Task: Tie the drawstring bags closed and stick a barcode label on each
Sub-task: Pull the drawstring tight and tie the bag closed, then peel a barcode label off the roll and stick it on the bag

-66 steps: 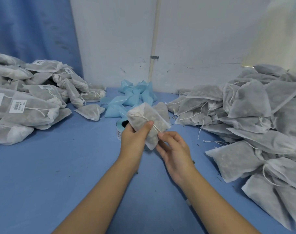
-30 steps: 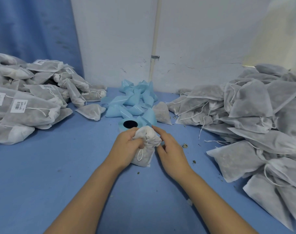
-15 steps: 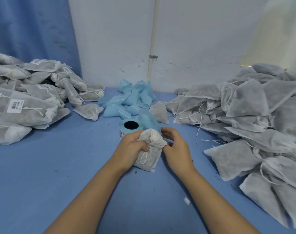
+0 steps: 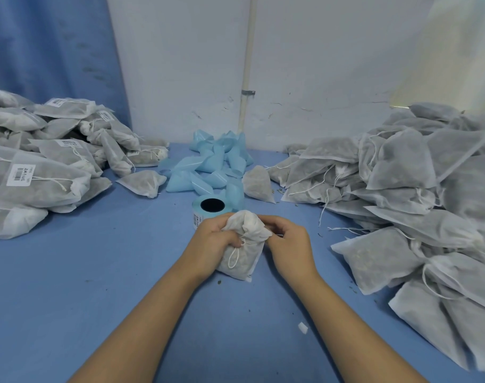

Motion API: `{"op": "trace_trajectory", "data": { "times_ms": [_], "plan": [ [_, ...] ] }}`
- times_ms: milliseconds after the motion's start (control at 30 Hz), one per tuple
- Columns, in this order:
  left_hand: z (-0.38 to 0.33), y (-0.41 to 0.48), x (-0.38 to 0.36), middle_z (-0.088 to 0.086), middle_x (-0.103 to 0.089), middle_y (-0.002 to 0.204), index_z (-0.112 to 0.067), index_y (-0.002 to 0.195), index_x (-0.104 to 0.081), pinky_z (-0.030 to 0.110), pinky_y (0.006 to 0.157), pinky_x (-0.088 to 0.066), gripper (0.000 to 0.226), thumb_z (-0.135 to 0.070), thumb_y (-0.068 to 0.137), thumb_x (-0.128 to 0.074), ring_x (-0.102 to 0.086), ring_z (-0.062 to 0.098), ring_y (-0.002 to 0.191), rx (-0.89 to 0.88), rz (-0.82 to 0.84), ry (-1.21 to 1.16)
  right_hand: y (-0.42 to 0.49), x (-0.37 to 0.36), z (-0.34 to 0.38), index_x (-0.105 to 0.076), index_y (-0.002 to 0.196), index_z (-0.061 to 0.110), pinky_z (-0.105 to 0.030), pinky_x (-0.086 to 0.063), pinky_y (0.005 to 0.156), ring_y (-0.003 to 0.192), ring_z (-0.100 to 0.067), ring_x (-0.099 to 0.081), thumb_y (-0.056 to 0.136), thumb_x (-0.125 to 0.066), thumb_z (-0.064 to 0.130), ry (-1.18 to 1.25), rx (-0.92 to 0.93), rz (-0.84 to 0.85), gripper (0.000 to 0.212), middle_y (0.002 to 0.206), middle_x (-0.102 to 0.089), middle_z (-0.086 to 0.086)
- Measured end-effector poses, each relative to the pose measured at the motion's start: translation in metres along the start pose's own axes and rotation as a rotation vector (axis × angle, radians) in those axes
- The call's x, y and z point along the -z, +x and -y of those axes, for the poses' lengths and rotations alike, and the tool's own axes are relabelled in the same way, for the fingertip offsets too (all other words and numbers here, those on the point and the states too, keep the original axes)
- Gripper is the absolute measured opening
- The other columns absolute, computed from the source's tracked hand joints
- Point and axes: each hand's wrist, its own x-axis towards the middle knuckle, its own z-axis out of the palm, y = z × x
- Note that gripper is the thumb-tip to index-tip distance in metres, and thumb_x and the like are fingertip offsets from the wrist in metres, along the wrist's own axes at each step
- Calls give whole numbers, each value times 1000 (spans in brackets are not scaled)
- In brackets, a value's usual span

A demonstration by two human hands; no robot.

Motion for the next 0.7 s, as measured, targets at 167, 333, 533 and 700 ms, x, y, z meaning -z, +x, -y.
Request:
{"op": "trace_trajectory", "data": {
  "times_ms": [167, 333, 533, 700],
  "plan": [
    [1, 0, 0, 1, -73, 93, -17, 92, -71, 31, 84, -48, 39, -13, 57, -55, -66, 20, 93, -8, -14, 9, 2, 2, -2, -74, 95, 18, -12, -49, 71, 83, 2, -68, 84, -66, 5, 95, -52, -41, 19, 87, -74, 13],
    [3, 1, 0, -5, -73, 83, -21, 86, -71, 27, 78, -48, 35, -13, 57, -54, -65, 13, 85, 3, -2, -12, 2, 2, -2, -73, 103, 14, -11, -49, 71, 84, 4, -67, 79, -59, -7, 35, -33, 39, 34, 92, -74, 10],
    [4, 1, -1, -6, -70, 77, -19, 82, -70, 30, 77, -47, 30, -13, 56, -54, -64, 13, 80, 0, -18, -15, 0, 1, -1, -75, 102, 18, -6, -46, 72, 80, 13, -62, 78, -53, -9, -108, 32, 20, 43, 86, -70, 20],
    [2, 0, -5, -20, -63, 74, -15, 83, -66, 12, 68, -43, 29, -14, 58, -52, -57, 0, 73, -66, -60, 66, -1, 0, 0, -75, 101, 18, -6, -46, 71, 80, 12, -63, 83, -56, -4, -107, 45, 0, 35, 86, -70, 20]
  ]
}}
